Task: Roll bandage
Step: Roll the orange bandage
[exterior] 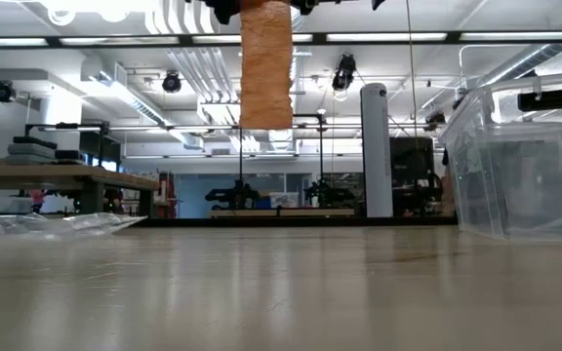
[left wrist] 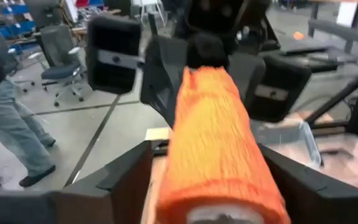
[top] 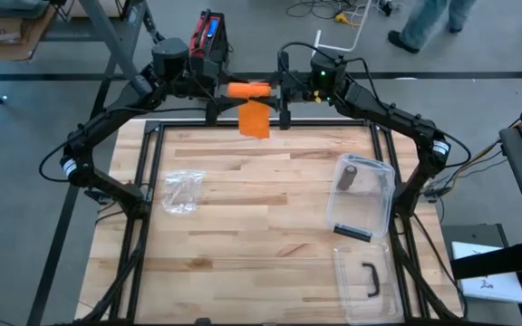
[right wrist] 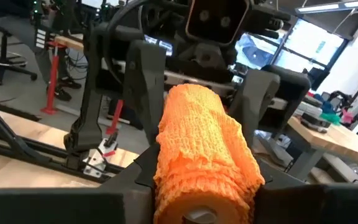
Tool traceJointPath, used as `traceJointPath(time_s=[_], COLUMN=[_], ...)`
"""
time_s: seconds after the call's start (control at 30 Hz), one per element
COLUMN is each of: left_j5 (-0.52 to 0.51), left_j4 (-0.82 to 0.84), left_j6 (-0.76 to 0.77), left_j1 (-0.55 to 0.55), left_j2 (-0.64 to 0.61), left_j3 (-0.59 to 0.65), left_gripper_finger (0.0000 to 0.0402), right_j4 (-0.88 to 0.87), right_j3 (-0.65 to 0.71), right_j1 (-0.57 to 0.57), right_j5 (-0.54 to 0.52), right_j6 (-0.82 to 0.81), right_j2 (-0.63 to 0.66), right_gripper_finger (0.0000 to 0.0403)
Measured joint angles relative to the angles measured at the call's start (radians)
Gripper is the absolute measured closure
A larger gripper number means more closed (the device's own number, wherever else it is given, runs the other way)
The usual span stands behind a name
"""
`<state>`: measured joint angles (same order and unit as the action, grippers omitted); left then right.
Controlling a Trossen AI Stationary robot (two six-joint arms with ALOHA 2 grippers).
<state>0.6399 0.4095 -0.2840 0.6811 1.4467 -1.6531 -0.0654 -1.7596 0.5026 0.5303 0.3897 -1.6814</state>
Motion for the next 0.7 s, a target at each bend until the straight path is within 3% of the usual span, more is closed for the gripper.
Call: traceJointPath(time_s=[0.37,0.7], left_j5=[0.0,-0.002], left_j4=[-0.007,-0.001], left_j6=[-0.08,-0.178], left_j1=[0.0,0.001], left_j2=[-0.003,-0.003], left_j3=[0.0,0.0], left_gripper_finger=[0.0228,0.0311], right_j4=[0.004,-0.003], right_j3=[0.0,0.0], right_j1=[0.0,0.0], right_j5=[-0.006,-0.011], right_j6=[-0.017,-0.25], right_j2=[0.002,0.003], right_gripper_finger=[0.0297,0.0287])
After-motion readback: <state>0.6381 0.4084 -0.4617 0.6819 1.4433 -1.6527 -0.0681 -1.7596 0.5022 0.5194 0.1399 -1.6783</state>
